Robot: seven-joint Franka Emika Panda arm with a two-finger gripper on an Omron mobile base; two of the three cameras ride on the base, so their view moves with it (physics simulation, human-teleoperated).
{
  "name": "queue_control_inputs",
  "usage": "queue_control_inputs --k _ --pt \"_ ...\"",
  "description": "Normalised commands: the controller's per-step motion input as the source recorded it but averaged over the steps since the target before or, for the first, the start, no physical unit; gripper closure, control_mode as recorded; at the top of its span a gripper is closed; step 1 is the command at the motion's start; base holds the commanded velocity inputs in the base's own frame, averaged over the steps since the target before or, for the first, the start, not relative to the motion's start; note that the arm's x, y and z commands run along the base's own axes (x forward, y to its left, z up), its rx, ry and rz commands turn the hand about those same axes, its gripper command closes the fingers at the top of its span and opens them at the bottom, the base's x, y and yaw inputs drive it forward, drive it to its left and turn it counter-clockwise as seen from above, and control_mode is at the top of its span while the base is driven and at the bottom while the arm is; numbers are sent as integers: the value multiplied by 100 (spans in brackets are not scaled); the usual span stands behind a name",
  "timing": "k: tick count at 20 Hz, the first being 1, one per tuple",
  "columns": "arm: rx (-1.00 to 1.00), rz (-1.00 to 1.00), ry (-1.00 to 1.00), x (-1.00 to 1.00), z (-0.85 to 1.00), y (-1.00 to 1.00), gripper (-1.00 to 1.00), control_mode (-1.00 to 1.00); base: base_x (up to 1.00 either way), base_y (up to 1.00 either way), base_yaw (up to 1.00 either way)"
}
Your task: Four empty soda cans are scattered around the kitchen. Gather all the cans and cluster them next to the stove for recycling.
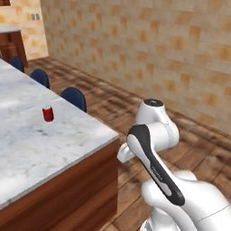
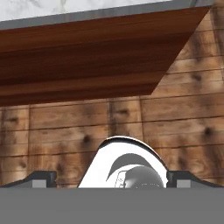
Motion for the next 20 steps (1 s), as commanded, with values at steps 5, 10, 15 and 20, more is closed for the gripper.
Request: queue_control_inputs --k 5,10,15,20 --pt "0 0 0 0 0 0 -100 100 75 -12 8" --pt "0 0 0 0 0 0 -100 100 34 -3 25" --pt "0 0 0 0 0 0 -100 100 82 -15 53" --pt "0 0 0 0 0 0 -100 100 86 -59 55"
